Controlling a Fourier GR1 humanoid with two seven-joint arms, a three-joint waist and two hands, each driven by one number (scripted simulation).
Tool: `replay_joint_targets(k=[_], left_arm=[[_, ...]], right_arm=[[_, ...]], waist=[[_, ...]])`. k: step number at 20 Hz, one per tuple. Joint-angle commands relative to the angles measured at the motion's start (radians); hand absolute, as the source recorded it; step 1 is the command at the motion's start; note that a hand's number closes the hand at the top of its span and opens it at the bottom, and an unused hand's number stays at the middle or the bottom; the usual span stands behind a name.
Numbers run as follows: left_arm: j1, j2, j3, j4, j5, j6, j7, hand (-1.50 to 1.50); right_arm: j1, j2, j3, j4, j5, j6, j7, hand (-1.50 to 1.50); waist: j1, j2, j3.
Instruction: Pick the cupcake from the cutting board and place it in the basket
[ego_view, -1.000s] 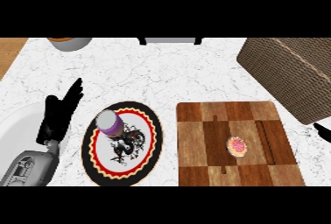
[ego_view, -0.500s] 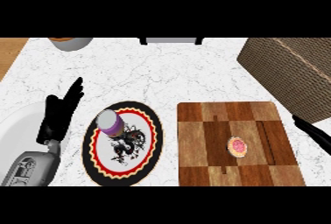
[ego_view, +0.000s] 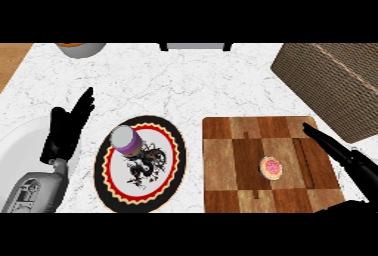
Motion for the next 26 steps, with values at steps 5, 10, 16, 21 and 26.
replay_joint_targets(k=[5, 10, 16, 21, 26], left_arm=[[0.052, -0.042, 0.015, -0.051, -0.033, -0.022, 0.000, 0.00], [-0.009, -0.065, 0.031, -0.044, -0.059, -0.012, 0.053, 0.00], [0.030, -0.061, 0.056, -0.080, -0.075, -0.057, 0.045, 0.00], [-0.075, -0.064, 0.087, 0.027, -0.078, -0.055, 0.035, 0.00], [-0.018, -0.070, 0.091, -0.018, -0.097, -0.066, 0.031, 0.00]], right_arm=[[-0.060, 0.071, 0.065, 0.099, 0.110, -0.082, -0.022, -1.50], [-0.118, 0.073, 0.052, 0.205, 0.115, -0.091, -0.058, -1.50], [-0.039, 0.107, 0.091, 0.152, 0.148, -0.115, -0.056, -1.50], [-0.088, 0.153, 0.153, 0.172, 0.197, -0.112, 0.038, -1.50], [0.011, 0.128, 0.155, 0.181, 0.202, -0.142, -0.065, -1.50]], waist=[[0.003, 0.000, 0.000], [0.002, 0.000, 0.000], [0.000, 0.000, 0.000], [-0.002, 0.000, 0.000], [-0.002, 0.000, 0.000]])
